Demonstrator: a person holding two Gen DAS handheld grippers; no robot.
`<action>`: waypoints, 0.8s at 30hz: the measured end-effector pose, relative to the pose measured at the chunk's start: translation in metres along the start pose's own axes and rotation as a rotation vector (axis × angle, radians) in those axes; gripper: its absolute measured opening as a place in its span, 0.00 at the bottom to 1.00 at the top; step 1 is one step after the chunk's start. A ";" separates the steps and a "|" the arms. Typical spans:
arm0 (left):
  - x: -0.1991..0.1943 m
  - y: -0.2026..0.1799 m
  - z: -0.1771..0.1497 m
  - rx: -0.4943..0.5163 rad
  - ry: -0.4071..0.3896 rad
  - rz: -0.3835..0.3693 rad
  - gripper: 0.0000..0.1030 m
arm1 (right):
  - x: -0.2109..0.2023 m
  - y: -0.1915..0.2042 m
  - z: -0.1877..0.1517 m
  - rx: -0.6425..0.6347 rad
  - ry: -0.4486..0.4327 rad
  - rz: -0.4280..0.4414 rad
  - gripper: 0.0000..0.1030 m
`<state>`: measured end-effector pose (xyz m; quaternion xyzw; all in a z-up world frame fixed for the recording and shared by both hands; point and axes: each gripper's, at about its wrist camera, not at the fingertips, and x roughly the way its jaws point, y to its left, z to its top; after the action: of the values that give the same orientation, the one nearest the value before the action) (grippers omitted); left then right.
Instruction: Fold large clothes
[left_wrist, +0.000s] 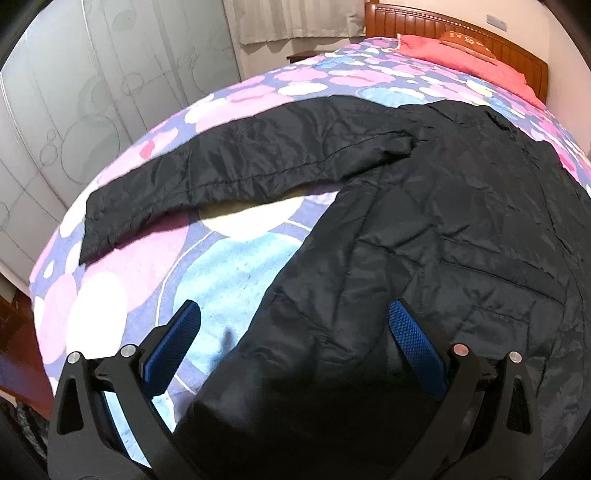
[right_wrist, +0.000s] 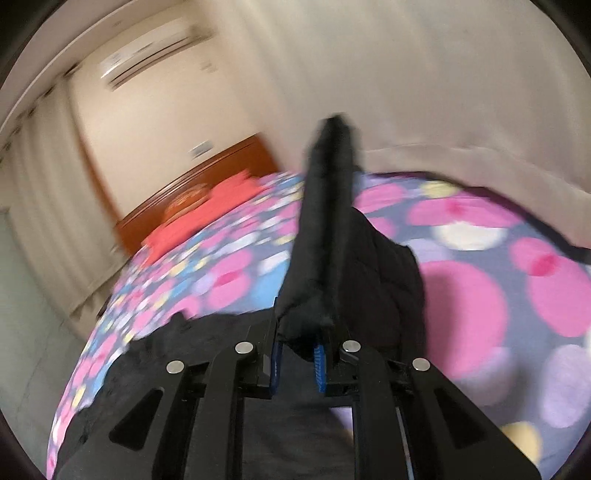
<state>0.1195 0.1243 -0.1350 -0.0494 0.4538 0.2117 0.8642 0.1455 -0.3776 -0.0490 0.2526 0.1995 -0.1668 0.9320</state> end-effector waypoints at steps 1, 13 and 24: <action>0.002 0.001 0.000 -0.005 0.005 -0.009 0.98 | 0.006 0.016 -0.004 -0.020 0.018 0.025 0.14; 0.022 0.012 -0.010 -0.070 0.045 -0.117 0.98 | 0.088 0.181 -0.086 -0.298 0.228 0.220 0.14; 0.025 0.011 -0.012 -0.071 0.046 -0.107 0.98 | 0.130 0.251 -0.161 -0.494 0.456 0.267 0.17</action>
<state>0.1185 0.1391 -0.1613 -0.1088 0.4625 0.1800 0.8613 0.3150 -0.1128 -0.1346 0.0744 0.4020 0.0704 0.9099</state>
